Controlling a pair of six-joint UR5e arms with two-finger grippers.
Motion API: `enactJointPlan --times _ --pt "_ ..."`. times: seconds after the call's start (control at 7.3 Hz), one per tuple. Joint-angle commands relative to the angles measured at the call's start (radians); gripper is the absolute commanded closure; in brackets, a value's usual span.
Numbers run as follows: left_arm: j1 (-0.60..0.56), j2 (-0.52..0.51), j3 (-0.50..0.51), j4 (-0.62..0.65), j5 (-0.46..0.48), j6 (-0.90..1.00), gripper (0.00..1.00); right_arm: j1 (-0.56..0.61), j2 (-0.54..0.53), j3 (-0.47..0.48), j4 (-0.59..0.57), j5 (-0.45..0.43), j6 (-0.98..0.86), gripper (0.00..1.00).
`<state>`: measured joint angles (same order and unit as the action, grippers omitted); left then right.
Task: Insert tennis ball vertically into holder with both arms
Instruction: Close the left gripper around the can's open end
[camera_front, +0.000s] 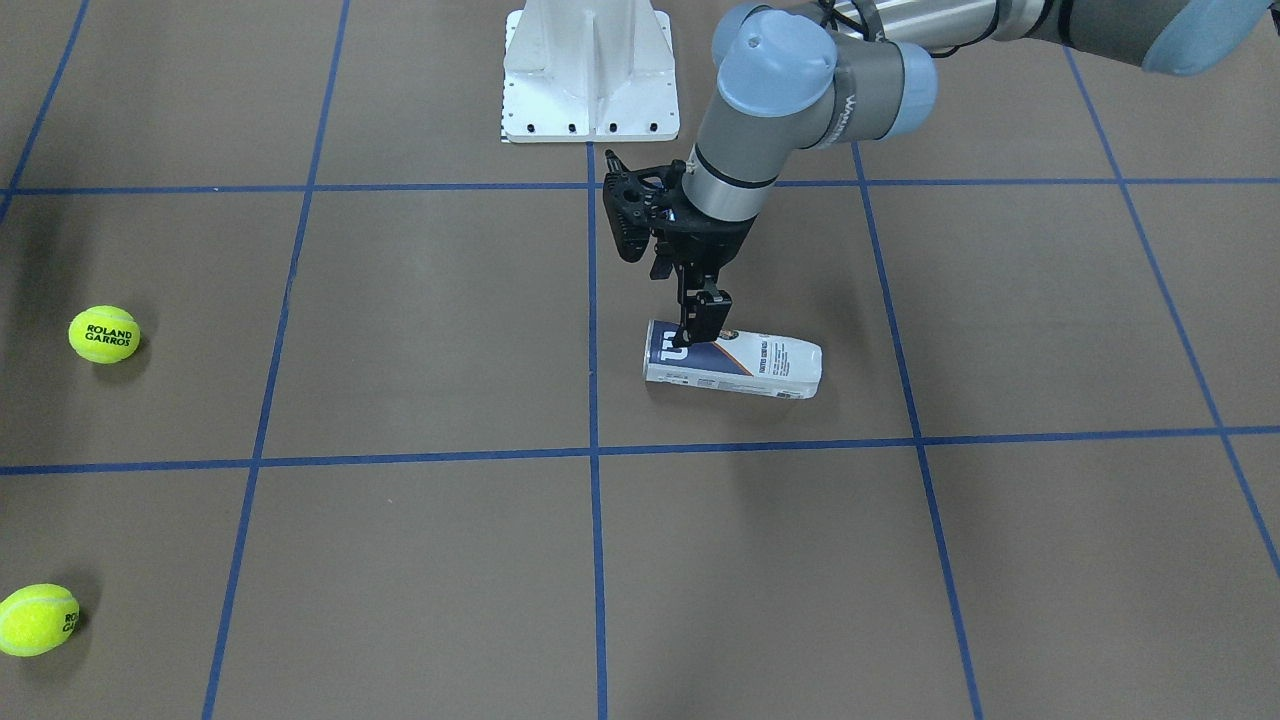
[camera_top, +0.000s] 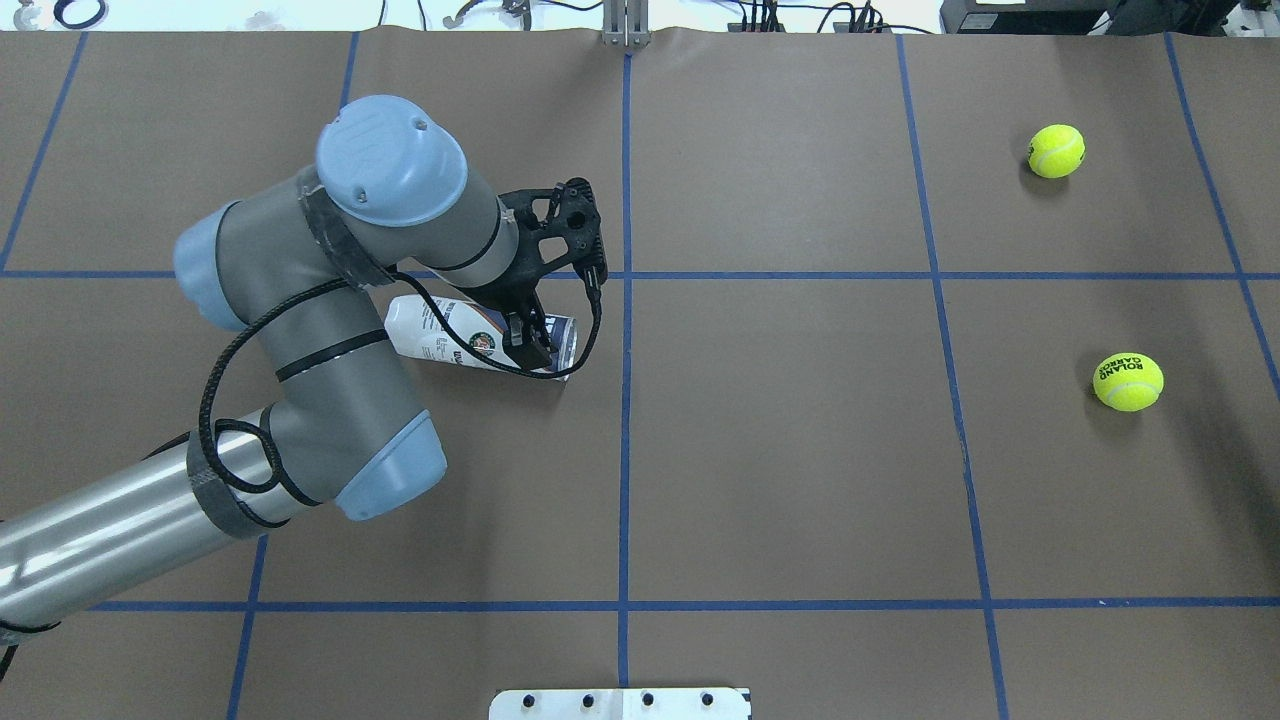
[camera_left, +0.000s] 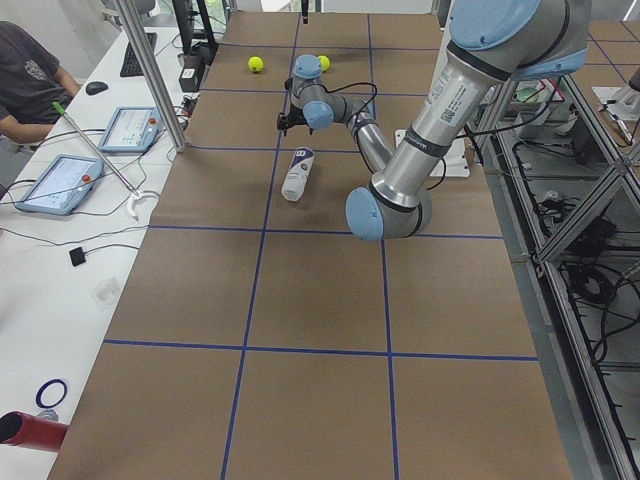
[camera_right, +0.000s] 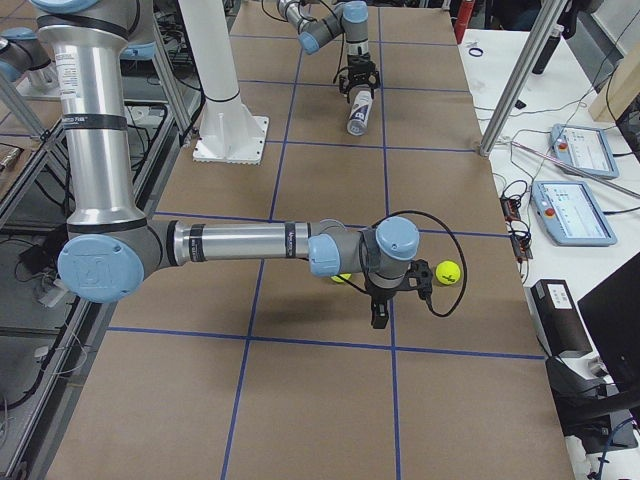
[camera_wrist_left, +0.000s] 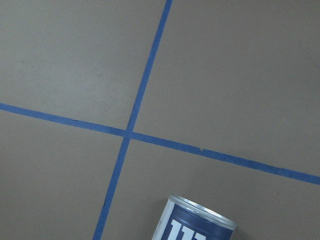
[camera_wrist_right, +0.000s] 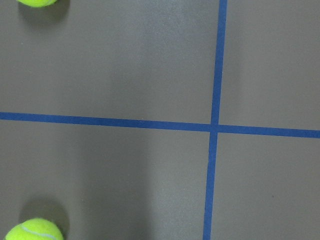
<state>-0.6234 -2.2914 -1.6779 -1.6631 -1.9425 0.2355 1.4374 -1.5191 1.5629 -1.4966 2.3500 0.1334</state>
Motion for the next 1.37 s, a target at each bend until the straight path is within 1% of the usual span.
enactJointPlan --times 0.0,0.14,0.27,0.41,0.55,0.96,1.23 --pt "0.013 -0.042 0.033 0.109 0.007 0.158 0.02 0.000 -0.016 0.011 0.004 0.000 0.002 0.01" --pt "0.013 -0.042 0.050 0.111 0.028 0.212 0.05 0.000 -0.035 0.025 0.004 0.000 0.002 0.01" --pt "0.033 -0.043 0.076 0.111 0.086 0.264 0.05 0.000 -0.036 0.029 0.004 0.000 0.002 0.01" --pt "0.056 -0.045 0.093 0.112 0.123 0.271 0.05 0.000 -0.036 0.029 0.004 -0.003 0.002 0.01" --pt "0.063 -0.046 0.093 0.111 0.125 0.271 0.01 0.000 -0.035 0.029 0.004 -0.003 0.002 0.01" --pt "0.094 -0.063 0.112 0.109 0.157 0.269 0.01 0.000 -0.036 0.026 0.001 -0.001 0.005 0.01" --pt "0.094 -0.092 0.171 0.100 0.168 0.271 0.01 0.000 -0.039 0.026 0.001 -0.001 0.005 0.01"
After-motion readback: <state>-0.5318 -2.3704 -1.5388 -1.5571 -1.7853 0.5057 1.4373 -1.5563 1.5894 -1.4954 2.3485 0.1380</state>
